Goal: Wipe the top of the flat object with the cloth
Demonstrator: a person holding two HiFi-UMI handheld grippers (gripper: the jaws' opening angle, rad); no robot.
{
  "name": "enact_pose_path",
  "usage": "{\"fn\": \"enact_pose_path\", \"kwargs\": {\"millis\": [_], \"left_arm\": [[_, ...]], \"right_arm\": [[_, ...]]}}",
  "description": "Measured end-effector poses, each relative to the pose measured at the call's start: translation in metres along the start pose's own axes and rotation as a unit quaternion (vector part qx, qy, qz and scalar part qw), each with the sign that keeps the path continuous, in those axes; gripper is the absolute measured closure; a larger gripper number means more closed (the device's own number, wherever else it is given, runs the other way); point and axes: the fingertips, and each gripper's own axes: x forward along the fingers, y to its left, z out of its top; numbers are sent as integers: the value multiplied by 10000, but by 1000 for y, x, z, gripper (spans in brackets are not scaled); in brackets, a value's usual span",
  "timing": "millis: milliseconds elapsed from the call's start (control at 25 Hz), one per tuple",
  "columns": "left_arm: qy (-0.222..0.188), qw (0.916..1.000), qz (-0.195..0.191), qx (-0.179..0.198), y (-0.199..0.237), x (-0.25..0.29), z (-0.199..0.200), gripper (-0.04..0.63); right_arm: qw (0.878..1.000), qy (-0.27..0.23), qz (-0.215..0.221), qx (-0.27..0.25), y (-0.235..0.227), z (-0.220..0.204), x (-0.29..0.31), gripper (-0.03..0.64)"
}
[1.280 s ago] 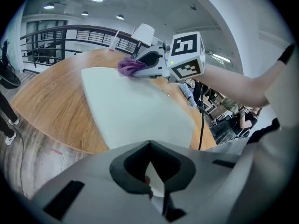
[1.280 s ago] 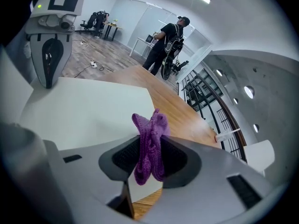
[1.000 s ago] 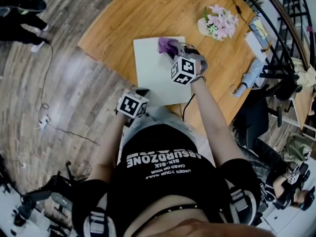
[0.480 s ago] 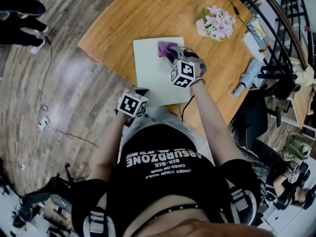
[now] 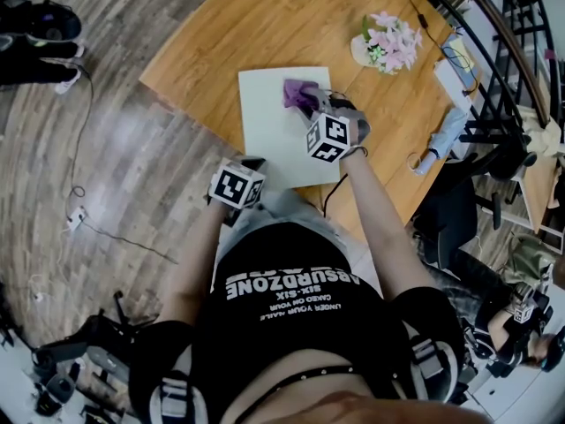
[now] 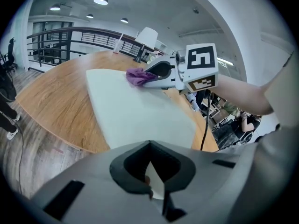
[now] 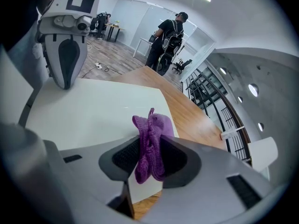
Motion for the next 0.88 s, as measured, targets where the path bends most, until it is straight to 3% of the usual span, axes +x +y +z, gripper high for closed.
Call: {"fn": "enact_pose_path", "kwargs": {"millis": [880], "left_arm": [[-152, 9996, 183, -151, 1, 1, 0, 580]], "right_arm": [[9997, -125, 224, -38, 54, -7, -34, 482]]}}
